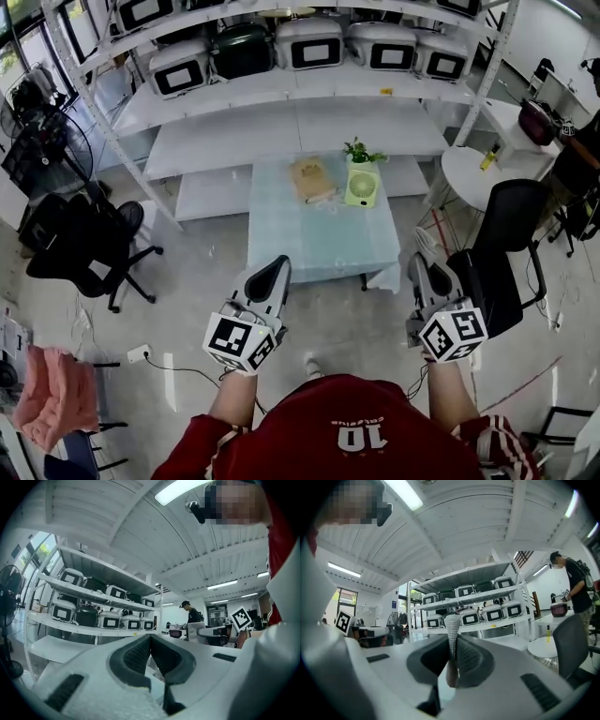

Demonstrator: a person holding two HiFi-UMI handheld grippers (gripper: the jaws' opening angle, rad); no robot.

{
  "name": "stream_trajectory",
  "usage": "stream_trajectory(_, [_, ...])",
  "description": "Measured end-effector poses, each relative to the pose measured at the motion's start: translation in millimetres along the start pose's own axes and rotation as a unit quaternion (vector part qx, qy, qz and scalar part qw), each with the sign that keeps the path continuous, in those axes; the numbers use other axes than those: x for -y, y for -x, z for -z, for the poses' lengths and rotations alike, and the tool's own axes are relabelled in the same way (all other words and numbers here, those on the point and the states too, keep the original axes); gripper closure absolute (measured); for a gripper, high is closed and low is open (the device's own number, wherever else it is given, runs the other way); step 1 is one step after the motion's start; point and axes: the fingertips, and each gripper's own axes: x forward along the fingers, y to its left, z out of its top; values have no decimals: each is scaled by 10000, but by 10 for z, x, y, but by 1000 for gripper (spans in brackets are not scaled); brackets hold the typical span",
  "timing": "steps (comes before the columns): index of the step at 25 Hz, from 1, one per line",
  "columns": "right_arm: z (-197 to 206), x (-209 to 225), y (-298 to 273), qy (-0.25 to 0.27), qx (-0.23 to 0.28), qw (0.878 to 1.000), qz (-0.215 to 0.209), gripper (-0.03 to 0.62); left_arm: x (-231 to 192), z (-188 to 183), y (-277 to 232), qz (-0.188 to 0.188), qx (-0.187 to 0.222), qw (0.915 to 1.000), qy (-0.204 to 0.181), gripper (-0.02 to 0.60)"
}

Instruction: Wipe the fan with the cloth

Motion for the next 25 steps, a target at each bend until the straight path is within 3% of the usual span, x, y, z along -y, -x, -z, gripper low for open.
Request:
stream_trajectory(6, [33, 124, -145, 70, -101, 9997, 200, 574, -160, 90, -329, 159, -2, 9998, 97, 583])
stream_trajectory(14, [118, 247, -621, -13, -188, 9998, 57, 574, -459, 272, -701, 228, -107, 9988, 420, 583])
stream_trajectory(25, [14, 890, -1710, -394, 113, 9988, -255, 574, -759, 282, -1854, 336, -309, 9989, -116, 582])
